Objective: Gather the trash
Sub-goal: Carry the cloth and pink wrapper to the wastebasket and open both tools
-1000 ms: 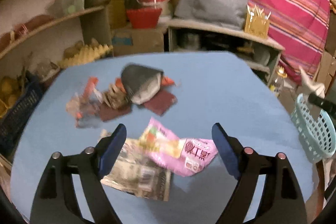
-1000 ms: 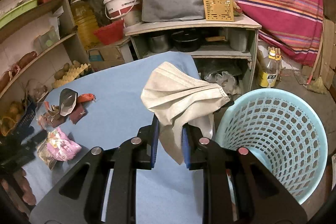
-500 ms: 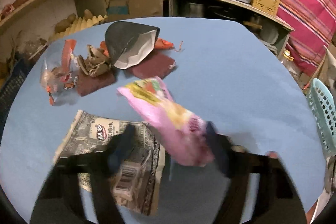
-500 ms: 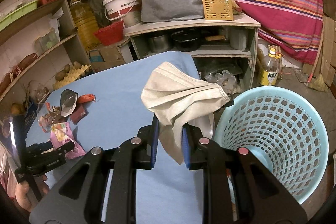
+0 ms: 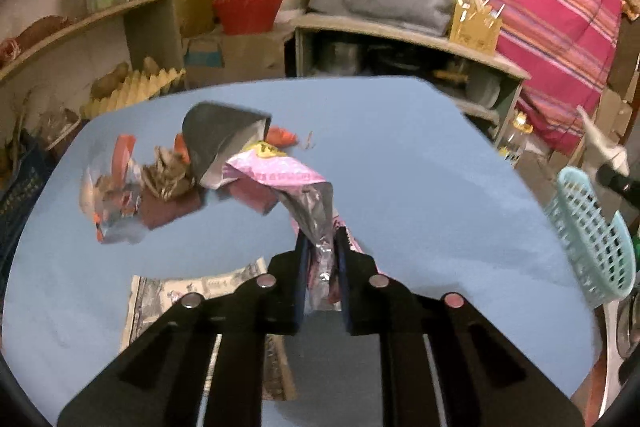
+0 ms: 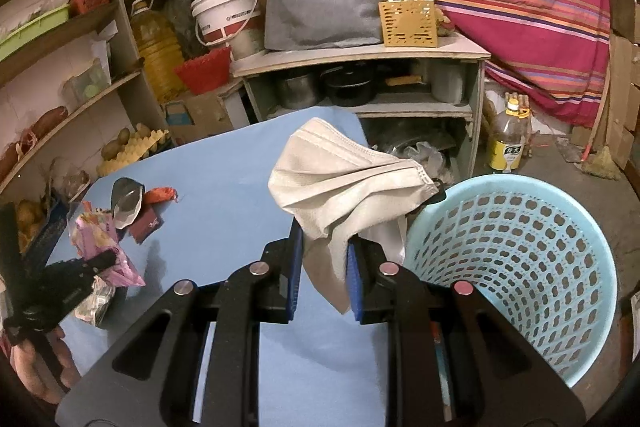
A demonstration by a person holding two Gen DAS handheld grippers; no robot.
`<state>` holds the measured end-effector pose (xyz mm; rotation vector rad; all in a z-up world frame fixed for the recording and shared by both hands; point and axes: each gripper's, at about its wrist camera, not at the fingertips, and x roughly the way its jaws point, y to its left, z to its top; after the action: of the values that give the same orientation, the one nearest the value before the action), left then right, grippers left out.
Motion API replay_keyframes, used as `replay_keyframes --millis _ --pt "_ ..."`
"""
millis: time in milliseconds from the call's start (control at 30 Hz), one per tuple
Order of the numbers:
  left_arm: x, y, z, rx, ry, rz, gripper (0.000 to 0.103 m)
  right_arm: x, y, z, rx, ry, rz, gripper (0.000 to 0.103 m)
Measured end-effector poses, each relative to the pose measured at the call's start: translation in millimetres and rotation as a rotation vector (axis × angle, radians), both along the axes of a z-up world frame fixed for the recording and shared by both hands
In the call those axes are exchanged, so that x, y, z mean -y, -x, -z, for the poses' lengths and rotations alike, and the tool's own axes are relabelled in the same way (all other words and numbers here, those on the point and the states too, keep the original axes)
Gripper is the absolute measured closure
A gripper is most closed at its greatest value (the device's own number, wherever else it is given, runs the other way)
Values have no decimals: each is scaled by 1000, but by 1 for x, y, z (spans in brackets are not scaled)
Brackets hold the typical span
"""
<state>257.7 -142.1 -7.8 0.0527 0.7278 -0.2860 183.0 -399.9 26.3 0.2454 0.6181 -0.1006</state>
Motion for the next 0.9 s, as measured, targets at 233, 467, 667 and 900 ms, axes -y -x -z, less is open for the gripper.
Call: replay_keyframes --millis 233,467,667,900 --pt "37 12 -31 94 21 59 89 31 16 -7 22 15 70 83" --pt "95 25 -50 155 46 143 89 77 42 -9 36 53 168 83" --pt "159 34 -54 165 76 242 89 120 68 -3 42 61 237 83" --pt "236 52 -52 173 80 364 89 148 86 5 50 39 256 83"
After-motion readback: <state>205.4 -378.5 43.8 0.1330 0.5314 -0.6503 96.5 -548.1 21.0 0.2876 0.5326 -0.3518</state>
